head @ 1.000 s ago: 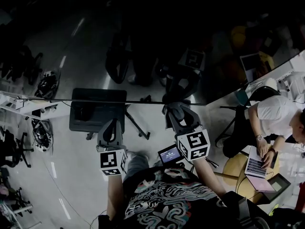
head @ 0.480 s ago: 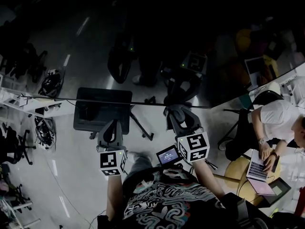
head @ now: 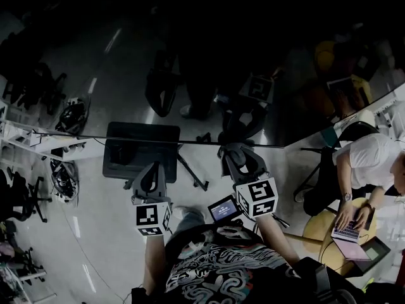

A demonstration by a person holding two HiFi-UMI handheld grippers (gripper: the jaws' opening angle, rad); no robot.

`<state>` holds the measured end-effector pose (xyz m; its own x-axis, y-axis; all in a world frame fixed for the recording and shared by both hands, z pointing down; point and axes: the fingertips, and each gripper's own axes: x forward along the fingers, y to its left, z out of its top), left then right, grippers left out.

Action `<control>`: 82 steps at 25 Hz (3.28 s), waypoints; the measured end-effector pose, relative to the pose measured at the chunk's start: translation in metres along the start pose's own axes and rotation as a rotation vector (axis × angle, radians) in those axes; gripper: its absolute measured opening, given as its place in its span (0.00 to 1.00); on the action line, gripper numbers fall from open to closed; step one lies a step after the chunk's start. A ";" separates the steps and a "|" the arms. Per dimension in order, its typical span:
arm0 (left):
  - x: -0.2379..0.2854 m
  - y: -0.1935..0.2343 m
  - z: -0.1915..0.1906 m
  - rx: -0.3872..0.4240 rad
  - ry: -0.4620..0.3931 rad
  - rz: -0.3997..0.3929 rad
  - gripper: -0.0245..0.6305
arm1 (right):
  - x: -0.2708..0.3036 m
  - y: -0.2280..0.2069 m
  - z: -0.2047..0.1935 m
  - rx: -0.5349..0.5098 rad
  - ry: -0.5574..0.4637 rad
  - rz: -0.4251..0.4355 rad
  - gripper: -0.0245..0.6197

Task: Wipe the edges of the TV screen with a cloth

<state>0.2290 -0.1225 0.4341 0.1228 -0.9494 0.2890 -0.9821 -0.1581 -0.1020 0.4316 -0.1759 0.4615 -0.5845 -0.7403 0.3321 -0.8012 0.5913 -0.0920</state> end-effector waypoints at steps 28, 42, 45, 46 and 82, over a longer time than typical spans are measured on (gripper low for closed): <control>-0.009 0.077 -0.028 -0.056 0.002 0.007 0.07 | 0.044 0.056 0.005 -0.008 0.043 -0.003 0.27; 0.000 0.133 -0.036 -0.093 -0.010 -0.008 0.07 | 0.078 0.094 0.015 -0.012 0.071 -0.017 0.27; 0.001 0.137 -0.039 -0.100 -0.005 -0.008 0.07 | 0.080 0.097 0.016 -0.008 0.073 -0.016 0.27; 0.001 0.137 -0.039 -0.102 -0.006 -0.007 0.07 | 0.081 0.098 0.016 -0.004 0.073 -0.013 0.27; -0.023 0.271 -0.065 -0.125 -0.042 0.051 0.07 | 0.162 0.201 0.029 -0.015 0.069 -0.009 0.27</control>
<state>-0.0494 -0.1257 0.4614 0.0756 -0.9663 0.2461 -0.9970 -0.0769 0.0042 0.1725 -0.1861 0.4692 -0.5671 -0.7220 0.3964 -0.8038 0.5901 -0.0751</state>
